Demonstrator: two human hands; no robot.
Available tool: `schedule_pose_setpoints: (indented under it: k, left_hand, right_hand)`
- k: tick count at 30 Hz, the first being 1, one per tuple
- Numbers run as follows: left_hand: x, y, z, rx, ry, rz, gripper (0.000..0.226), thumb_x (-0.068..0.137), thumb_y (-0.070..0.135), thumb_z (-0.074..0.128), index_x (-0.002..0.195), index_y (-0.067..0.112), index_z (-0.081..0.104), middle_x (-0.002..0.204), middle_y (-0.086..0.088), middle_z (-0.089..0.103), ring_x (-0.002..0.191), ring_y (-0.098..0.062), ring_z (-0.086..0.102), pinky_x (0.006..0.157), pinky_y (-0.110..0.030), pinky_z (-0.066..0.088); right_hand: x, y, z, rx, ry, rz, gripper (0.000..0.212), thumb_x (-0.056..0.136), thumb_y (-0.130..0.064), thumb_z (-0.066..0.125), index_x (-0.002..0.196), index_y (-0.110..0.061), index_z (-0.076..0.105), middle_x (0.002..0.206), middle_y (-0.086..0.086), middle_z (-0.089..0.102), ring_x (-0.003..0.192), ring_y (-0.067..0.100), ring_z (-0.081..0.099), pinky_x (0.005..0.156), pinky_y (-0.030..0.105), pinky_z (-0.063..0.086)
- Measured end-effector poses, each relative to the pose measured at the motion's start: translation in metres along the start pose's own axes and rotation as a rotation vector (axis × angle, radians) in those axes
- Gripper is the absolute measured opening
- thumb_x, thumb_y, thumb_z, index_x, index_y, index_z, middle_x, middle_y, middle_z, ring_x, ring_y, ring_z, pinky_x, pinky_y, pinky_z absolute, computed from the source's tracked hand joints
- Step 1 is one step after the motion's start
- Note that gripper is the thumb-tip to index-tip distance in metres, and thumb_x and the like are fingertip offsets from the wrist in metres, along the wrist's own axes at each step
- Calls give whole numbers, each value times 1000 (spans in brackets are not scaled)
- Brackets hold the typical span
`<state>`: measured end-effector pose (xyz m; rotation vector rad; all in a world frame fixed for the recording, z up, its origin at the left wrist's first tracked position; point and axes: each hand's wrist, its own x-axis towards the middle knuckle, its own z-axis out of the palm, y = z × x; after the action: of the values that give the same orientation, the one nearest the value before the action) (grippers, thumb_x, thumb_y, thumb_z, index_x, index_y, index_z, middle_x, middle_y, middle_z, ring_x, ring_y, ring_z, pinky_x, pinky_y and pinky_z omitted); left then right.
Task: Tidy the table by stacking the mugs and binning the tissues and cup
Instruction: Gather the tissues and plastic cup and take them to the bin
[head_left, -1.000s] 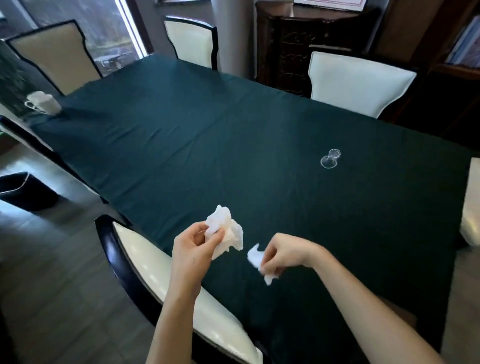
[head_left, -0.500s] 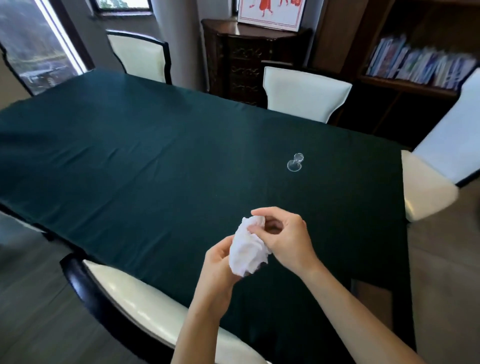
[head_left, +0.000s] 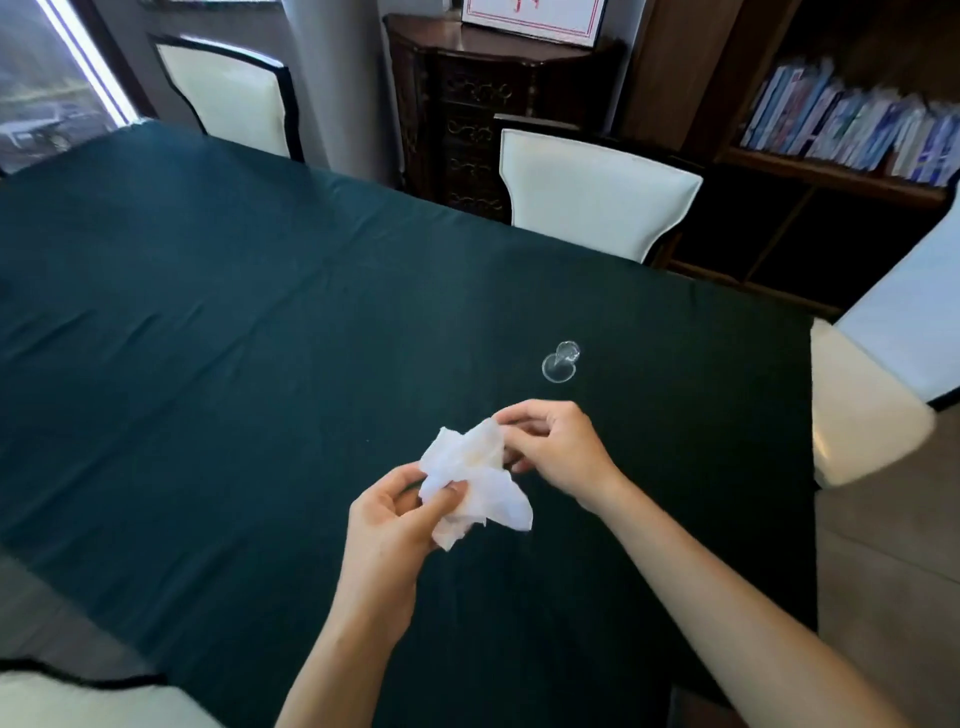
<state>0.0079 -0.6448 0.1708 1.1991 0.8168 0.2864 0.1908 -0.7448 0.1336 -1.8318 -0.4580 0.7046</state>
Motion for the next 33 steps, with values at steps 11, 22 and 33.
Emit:
schedule_pose_setpoints:
  k: [11, 22, 33]
  left_hand:
    - [66, -16, 49, 21, 18, -84, 35, 81, 10, 83, 114, 13, 73, 99, -17, 83, 86, -28, 80, 81, -39, 63]
    - [74, -31, 53, 106, 102, -170, 42, 83, 14, 82, 123, 22, 69, 99, -17, 83, 98, -44, 77, 96, -57, 58]
    - [42, -22, 36, 186, 127, -53, 18, 93, 8, 74, 111, 8, 75, 100, -14, 83, 97, -37, 79, 87, -45, 60]
  right_hand:
    - [245, 59, -99, -513, 360, 439, 78, 83, -70, 55, 133, -10, 56, 132, 13, 63, 121, 36, 61, 79, 35, 46]
    - [241, 109, -74, -239, 261, 416, 37, 76, -19, 59, 108, -4, 70, 91, 13, 77, 62, 25, 60, 62, 36, 56]
    - [3, 17, -17, 663, -365, 40, 18, 95, -20, 65, 82, -8, 70, 77, 9, 67, 49, 13, 57, 45, 21, 44]
